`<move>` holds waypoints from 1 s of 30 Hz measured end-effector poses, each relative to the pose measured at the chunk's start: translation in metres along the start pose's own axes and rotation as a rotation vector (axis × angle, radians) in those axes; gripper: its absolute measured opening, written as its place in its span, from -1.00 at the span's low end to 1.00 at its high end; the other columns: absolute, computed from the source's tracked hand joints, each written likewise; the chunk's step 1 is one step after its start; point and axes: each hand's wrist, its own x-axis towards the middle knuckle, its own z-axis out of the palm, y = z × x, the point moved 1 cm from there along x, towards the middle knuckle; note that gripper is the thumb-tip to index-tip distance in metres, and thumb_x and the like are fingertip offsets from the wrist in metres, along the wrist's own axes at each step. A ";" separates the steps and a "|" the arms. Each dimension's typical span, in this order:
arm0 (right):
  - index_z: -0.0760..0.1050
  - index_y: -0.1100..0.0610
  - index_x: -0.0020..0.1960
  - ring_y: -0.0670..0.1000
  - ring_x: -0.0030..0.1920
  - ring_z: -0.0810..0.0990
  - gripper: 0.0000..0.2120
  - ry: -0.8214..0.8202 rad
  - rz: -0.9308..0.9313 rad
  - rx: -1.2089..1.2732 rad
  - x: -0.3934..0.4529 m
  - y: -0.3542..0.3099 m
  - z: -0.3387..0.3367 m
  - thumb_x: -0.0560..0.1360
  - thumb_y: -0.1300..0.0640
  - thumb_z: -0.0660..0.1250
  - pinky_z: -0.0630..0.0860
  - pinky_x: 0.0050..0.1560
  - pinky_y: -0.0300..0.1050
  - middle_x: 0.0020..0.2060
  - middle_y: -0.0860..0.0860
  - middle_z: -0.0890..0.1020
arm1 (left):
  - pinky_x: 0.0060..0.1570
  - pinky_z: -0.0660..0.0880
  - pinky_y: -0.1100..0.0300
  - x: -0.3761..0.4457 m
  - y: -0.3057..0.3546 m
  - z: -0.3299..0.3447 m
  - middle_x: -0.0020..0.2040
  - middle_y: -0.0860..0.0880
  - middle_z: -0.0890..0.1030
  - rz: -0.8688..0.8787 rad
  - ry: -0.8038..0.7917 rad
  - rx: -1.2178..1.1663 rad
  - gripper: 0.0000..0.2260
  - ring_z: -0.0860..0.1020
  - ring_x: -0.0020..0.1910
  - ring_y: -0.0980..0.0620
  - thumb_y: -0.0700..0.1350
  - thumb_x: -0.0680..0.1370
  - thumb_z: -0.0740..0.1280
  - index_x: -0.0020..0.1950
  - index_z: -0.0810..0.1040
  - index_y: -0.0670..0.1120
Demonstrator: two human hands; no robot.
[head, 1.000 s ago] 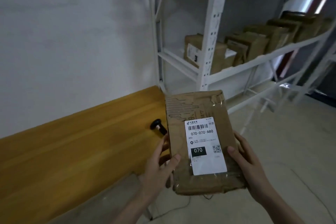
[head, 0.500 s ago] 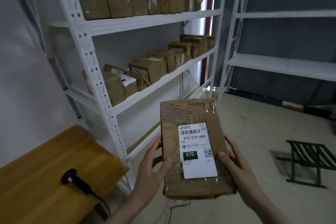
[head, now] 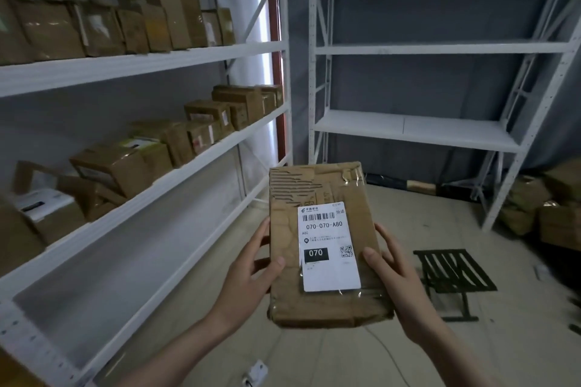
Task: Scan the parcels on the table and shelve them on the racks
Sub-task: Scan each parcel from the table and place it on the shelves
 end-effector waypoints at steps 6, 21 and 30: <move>0.35 -0.40 0.19 0.06 0.07 0.64 -0.56 0.044 0.014 0.028 0.086 0.002 -0.019 0.40 -0.05 0.34 0.59 0.07 0.14 0.09 0.01 0.63 | -0.05 0.63 -0.06 0.097 -0.018 0.012 0.30 0.23 0.49 -0.025 -0.029 -0.063 -0.43 0.63 0.10 0.02 -0.06 0.56 0.32 0.47 0.19 0.33; 0.38 -0.29 0.30 0.00 0.05 0.66 -0.47 -0.159 -0.132 0.049 0.443 -0.053 0.034 0.39 -0.07 0.45 0.59 0.02 0.01 0.08 -0.03 0.65 | -0.04 0.63 0.04 0.416 -0.030 -0.062 0.25 0.25 0.50 0.090 0.166 -0.068 -0.50 0.61 0.13 0.05 -0.17 0.60 0.27 0.31 0.26 0.40; 0.34 -0.23 0.37 0.02 0.08 0.65 -0.56 -0.321 -0.199 0.083 0.614 -0.096 0.050 0.52 0.00 0.25 0.56 -0.07 -0.04 0.14 -0.07 0.63 | -0.24 0.48 0.50 0.567 -0.007 -0.096 0.10 0.33 0.43 0.108 0.222 0.080 -0.50 0.50 -0.13 0.57 -0.17 0.62 0.24 0.44 0.16 0.22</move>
